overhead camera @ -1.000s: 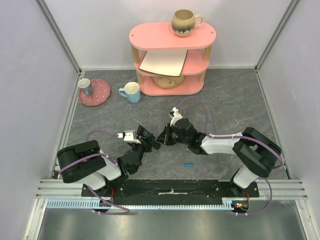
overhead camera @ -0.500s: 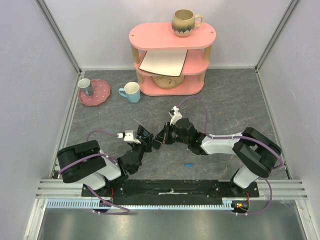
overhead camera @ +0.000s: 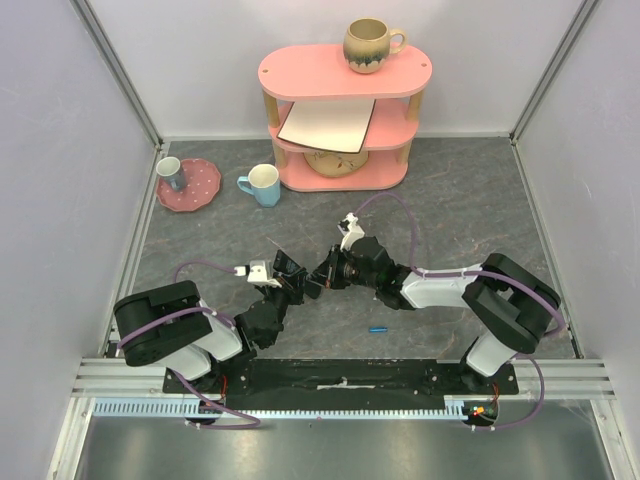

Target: Load the batteries into the remote control

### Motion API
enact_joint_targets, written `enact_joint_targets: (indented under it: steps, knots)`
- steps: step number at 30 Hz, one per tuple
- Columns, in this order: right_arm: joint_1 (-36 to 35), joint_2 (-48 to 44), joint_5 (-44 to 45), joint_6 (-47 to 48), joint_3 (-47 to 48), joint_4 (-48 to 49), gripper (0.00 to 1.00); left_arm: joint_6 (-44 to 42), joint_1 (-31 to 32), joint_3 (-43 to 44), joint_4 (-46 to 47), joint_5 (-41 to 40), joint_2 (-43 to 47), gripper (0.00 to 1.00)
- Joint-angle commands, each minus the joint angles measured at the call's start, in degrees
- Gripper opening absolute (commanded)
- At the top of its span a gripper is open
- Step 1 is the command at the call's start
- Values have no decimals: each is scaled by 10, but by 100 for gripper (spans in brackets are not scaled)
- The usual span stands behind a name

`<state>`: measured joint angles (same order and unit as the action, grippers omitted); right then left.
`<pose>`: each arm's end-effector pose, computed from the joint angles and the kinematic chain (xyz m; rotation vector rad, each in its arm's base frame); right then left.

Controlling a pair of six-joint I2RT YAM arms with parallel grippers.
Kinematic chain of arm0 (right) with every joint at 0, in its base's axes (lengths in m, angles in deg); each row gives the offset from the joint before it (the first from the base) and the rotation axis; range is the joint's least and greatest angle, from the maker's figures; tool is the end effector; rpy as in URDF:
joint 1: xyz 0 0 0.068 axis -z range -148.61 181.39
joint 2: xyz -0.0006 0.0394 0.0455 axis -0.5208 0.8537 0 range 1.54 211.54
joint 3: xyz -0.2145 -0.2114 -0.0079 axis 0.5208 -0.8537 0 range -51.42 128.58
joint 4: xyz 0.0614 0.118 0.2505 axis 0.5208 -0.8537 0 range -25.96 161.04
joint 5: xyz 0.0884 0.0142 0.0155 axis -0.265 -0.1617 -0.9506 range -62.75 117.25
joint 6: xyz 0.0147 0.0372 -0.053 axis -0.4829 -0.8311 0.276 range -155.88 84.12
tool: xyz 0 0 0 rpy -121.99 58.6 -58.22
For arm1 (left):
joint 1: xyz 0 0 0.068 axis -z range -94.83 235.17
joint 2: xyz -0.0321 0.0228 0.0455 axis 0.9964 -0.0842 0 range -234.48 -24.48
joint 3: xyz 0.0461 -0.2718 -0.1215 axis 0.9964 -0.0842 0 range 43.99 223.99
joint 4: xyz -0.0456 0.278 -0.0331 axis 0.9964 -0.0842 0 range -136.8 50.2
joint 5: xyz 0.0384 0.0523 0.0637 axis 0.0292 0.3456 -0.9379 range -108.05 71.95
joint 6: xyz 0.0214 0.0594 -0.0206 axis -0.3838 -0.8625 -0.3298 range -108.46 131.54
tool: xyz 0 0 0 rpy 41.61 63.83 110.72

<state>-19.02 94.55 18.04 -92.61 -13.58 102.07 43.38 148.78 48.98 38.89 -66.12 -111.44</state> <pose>0.2184 0.2773 0.1687 0.0069 2.2606 1.2844 0.1287 -0.1711 0.1427 -0.1990 1.6307 -0.6037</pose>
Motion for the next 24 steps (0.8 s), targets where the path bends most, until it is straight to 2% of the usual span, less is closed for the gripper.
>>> enact_joint_targets:
  steps: [1,17,24]
  knots:
    - [-4,14,-1,-8,-8,22,0,-15,8,7,-10,-25,3,2]
    - [-4,24,1,-10,-15,22,0,-20,11,8,-11,-23,4,2]
    - [-9,40,15,18,22,-76,0,-38,15,13,-8,-17,9,2]
